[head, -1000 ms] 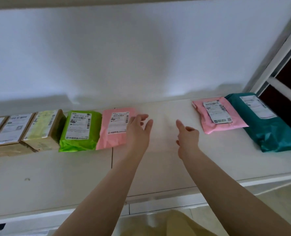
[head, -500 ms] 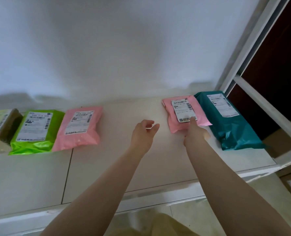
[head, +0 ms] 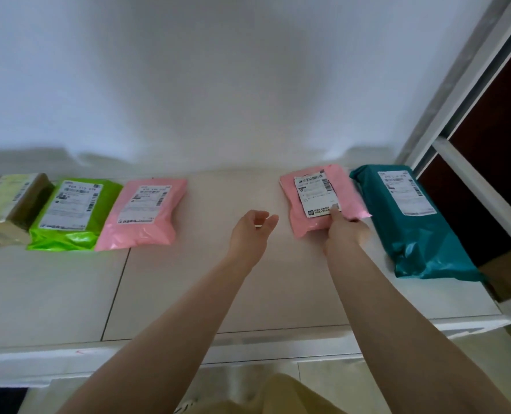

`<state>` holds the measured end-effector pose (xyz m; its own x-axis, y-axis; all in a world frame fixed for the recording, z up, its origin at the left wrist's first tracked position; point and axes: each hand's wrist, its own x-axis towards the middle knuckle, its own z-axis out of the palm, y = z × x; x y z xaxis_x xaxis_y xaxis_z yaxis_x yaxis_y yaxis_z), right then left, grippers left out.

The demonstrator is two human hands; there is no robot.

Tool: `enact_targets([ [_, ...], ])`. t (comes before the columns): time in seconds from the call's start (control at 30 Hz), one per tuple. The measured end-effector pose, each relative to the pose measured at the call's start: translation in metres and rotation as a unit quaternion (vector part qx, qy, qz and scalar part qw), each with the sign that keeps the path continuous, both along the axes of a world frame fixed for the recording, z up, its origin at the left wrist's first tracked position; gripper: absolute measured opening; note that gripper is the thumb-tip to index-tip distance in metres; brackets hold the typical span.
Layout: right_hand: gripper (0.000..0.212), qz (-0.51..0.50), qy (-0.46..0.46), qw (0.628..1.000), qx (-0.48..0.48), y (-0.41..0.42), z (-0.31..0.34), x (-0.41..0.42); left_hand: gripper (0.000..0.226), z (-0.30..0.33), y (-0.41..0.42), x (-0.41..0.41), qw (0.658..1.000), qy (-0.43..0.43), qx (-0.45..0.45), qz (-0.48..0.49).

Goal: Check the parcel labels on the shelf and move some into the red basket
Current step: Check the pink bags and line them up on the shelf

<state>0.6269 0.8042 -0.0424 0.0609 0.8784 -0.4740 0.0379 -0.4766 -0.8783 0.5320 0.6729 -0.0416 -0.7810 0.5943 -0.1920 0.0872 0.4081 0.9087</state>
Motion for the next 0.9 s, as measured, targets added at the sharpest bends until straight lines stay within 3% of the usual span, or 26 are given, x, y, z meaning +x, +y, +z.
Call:
enact_targets([
  [0.23, 0.005, 0.067, 0.225, 0.971, -0.034, -0.051, 0.002, -0.002, 0.062, 0.012, 0.005, 0.0, 0.992, -0.101, 0.045, 0.064],
  [0.4, 0.015, 0.13, 0.305, 0.941, -0.068, -0.084, 0.001, -0.004, 0.05, 0.013, -0.006, -0.007, 0.959, -0.202, 0.176, 0.088],
  [0.67, 0.03, 0.23, 0.297, 0.926, -0.048, -0.102, 0.009, -0.012, 0.033, 0.03, -0.043, -0.019, 0.947, -0.165, 0.256, 0.1],
  [0.83, 0.06, 0.24, 0.249, 0.937, -0.048, -0.101, 0.018, -0.023, 0.028, 0.045, -0.071, -0.034, 0.966, -0.088, 0.213, 0.12],
  [0.9, 0.062, 0.246, 0.225, 0.942, -0.035, -0.099, 0.025, -0.025, 0.032, 0.048, -0.08, -0.039, 0.971, -0.071, 0.194, 0.118],
])
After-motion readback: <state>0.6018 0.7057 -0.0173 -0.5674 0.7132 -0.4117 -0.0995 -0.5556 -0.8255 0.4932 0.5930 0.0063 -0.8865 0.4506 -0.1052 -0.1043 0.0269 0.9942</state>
